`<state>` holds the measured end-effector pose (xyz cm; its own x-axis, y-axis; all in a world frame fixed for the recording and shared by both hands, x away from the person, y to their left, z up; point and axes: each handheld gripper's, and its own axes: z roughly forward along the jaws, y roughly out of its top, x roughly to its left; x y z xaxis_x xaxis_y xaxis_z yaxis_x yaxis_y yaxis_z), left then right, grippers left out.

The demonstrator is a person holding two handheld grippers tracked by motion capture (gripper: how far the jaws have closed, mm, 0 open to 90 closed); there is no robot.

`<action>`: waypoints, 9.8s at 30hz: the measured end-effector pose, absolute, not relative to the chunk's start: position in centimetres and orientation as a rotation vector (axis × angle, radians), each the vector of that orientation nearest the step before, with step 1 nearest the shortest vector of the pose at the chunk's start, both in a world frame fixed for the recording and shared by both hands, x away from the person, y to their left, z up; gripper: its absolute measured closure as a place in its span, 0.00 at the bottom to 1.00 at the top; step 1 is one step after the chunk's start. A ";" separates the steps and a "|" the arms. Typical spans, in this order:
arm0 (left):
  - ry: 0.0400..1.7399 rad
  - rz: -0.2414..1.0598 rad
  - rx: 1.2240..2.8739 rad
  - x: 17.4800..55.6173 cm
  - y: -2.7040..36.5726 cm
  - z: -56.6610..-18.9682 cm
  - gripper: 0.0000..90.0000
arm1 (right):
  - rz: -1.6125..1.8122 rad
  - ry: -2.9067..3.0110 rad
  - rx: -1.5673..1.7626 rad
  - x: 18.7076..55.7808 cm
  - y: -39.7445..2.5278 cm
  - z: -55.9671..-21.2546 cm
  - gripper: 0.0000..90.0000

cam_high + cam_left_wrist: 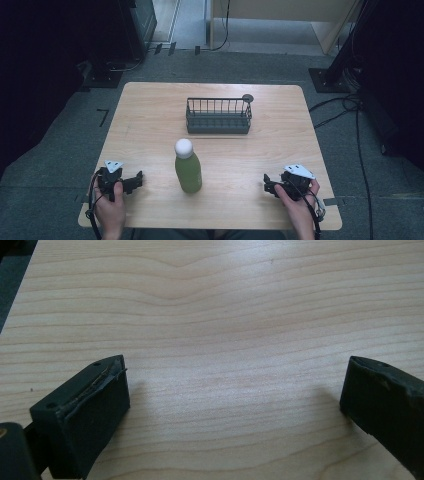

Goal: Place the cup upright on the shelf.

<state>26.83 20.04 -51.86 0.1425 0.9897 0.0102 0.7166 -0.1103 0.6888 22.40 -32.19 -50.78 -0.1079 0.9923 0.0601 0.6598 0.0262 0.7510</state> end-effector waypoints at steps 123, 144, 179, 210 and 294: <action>1.630 0.662 1.882 26.8 20.0 -51.9 0.00 | 1.413 2.039 1.149 23.3 -9.0 -45.7 0.22; 1.631 0.663 1.882 26.8 20.0 -51.9 0.00 | 1.391 1.963 1.186 24.7 -10.8 -43.5 0.22; 1.630 0.663 1.884 26.8 20.0 -51.9 0.00 | 1.326 1.802 1.230 31.5 -15.5 -37.1 0.22; 1.630 0.662 1.886 26.8 20.0 -51.9 0.00 | 1.201 1.616 1.317 41.5 -18.3 -35.0 0.22; 1.630 0.662 1.886 26.8 20.0 -51.9 0.00 | 1.178 1.673 1.441 36.0 -24.7 -43.7 0.03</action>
<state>26.84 20.02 -51.87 0.1410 0.9900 0.0098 0.7163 -0.1089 0.6893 35.97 -24.69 -43.74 -0.2052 0.9746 0.0893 0.4132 0.0035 0.9106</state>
